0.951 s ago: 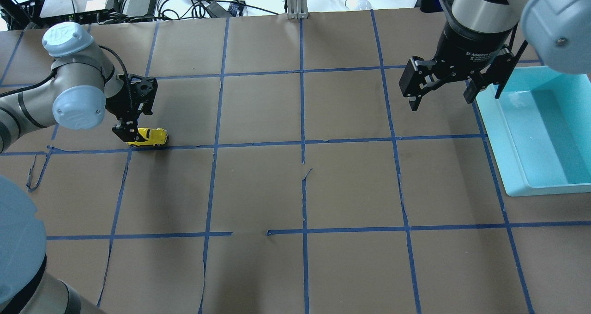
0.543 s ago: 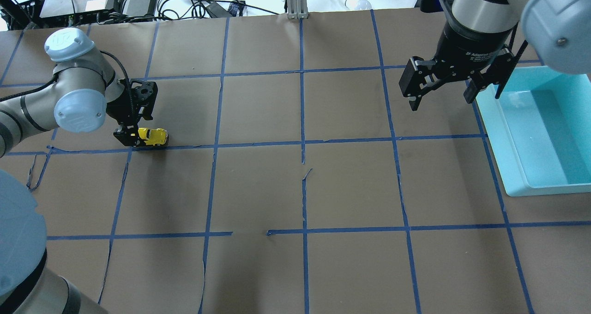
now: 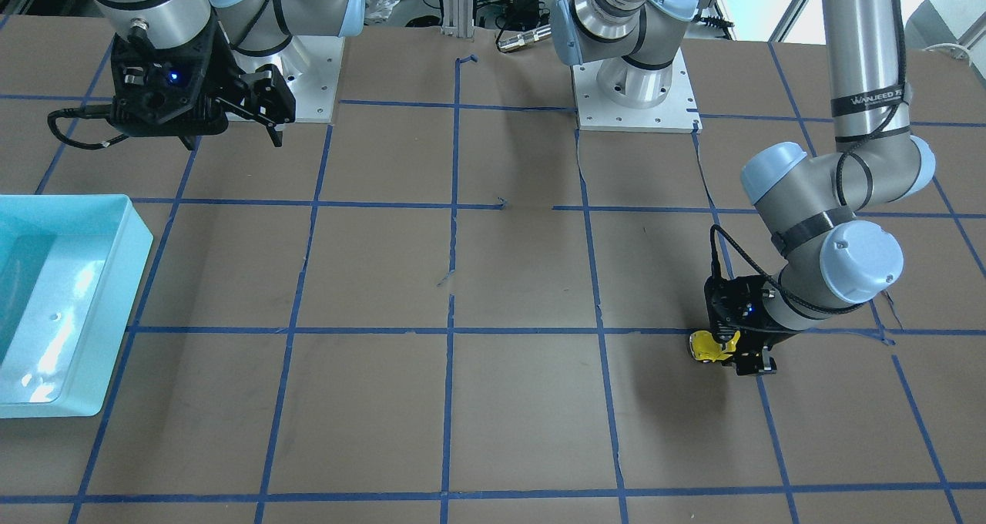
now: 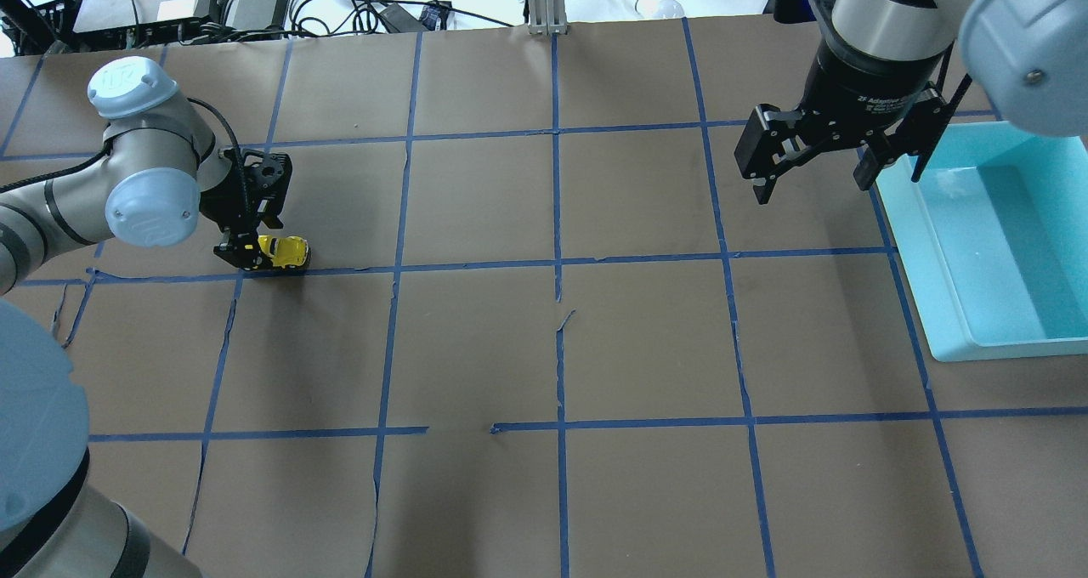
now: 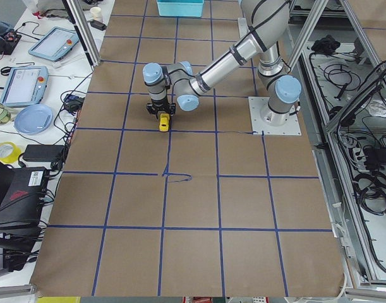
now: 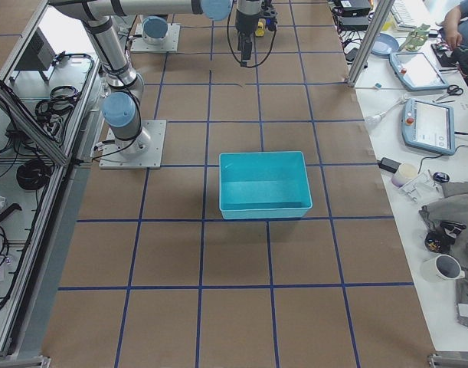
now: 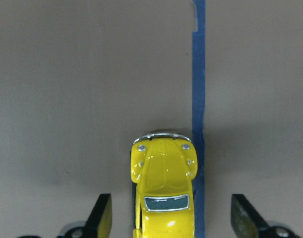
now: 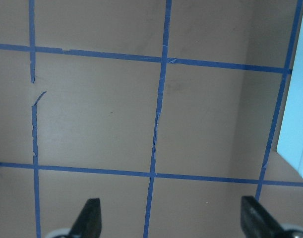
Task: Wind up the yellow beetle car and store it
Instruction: 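Close the left gripper on the car and press it down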
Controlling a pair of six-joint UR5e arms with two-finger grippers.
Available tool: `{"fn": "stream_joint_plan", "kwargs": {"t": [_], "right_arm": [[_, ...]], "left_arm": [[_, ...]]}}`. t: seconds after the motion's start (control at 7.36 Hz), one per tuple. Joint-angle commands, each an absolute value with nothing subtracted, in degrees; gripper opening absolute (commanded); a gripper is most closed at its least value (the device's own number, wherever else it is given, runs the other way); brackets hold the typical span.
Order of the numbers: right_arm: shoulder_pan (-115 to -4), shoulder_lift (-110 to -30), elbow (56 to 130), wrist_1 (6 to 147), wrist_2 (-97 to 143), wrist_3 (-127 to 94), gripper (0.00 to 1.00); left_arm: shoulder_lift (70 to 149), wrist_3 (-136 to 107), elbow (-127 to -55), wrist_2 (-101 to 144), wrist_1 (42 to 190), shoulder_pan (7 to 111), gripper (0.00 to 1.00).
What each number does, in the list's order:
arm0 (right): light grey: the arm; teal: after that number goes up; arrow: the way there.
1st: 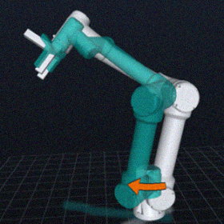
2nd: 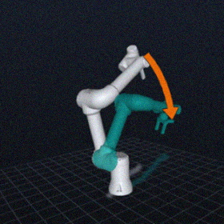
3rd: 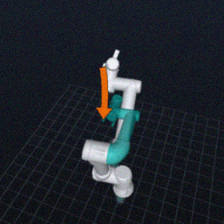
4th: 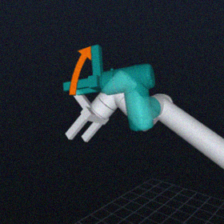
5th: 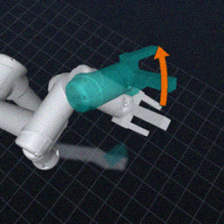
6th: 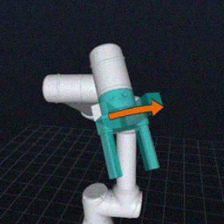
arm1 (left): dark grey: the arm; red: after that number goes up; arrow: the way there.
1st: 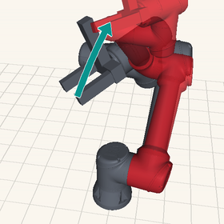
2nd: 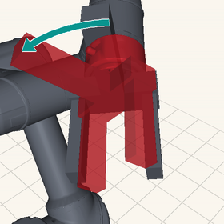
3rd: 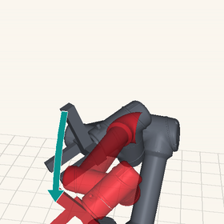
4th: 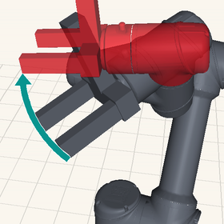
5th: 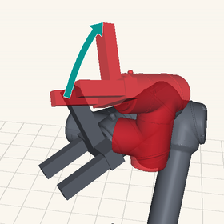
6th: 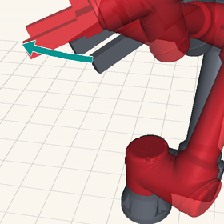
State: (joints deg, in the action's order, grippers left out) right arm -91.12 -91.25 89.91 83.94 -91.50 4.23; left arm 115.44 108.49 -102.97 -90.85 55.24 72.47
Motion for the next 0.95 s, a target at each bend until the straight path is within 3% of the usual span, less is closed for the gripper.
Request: {"fn": "stream_joint_plan", "kwargs": {"t": [0.0,0.14,0.54,0.81], "right_arm": [[-91.1,-91.2,89.9,83.9,-91.5,4.2,1.0],[-91.1,-91.2,89.9,83.9,-91.5,4.2,1.0],[-91.1,-91.2,89.9,83.9,-91.5,4.2,1.0],[-91.1,-91.2,89.9,83.9,-91.5,4.2,1.0]], "left_arm": [[115.8,108.6,-102.9,-90.9,55.0,71.8,0.58],[116.3,108.5,-102.9,-90.9,54.8,71.8,0.58],[116.5,108.5,-102.9,-90.9,54.6,71.7,0.41],[116.5,108.4,-102.8,-90.9,54.5,71.6,0.38]]}}
